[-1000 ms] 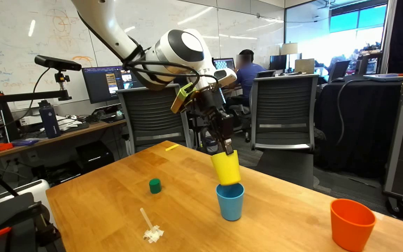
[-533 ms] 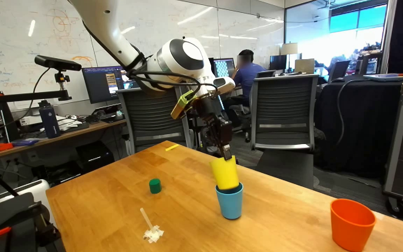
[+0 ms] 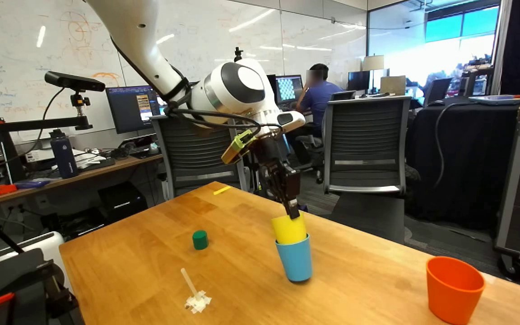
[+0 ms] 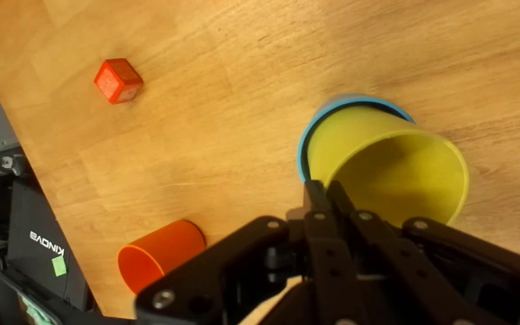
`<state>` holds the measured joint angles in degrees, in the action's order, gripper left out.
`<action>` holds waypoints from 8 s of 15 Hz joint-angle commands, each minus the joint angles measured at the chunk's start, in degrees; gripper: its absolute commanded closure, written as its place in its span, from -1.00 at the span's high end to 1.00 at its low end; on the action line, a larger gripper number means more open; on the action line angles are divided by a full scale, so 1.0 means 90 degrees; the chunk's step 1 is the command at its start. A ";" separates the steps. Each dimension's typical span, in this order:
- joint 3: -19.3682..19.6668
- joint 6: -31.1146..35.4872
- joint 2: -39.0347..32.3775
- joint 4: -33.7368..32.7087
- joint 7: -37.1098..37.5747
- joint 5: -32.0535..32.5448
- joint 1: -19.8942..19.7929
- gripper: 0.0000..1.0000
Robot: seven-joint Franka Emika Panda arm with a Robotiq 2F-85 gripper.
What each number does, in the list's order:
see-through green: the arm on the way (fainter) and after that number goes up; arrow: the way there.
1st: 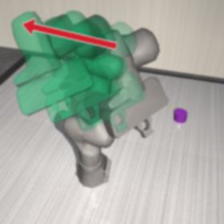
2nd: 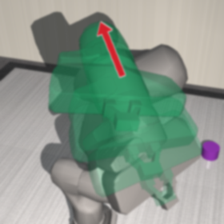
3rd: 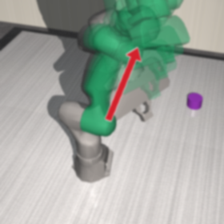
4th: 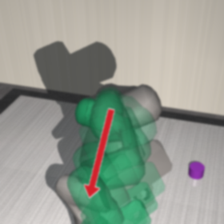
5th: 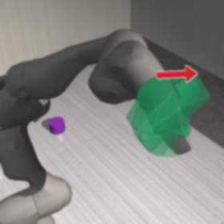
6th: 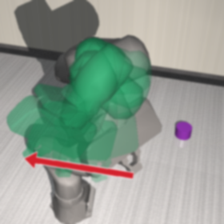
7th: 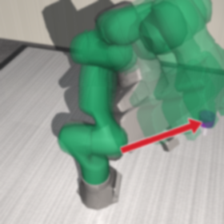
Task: Put the yellow cup in the blue cup then pick the orange cup and put it in the yellow cup
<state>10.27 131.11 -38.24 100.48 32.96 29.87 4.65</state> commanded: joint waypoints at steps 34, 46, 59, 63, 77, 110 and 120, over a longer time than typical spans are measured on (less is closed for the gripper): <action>0.0700 0.2239 0.0480 0.1911 -0.0306 -0.0506 0.0283 -0.96; 0.1119 0.2581 0.0734 0.2555 -0.0869 -0.0233 0.0211 -0.96; 0.1004 0.2277 0.0838 0.1764 -0.1008 0.0067 0.0819 -0.96; 0.0976 0.2286 0.0674 0.1726 -0.0990 0.0044 0.0903 -0.96; 0.0963 0.2269 -0.0015 0.1306 -0.1227 -0.0167 0.0710 -0.96; 0.1074 0.2407 0.1006 0.2095 -0.1155 0.0057 0.0745 1.00; 0.0629 0.1939 0.2623 0.2711 -0.2024 0.0035 0.0279 1.00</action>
<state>19.22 151.91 -22.57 121.19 22.47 32.20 11.00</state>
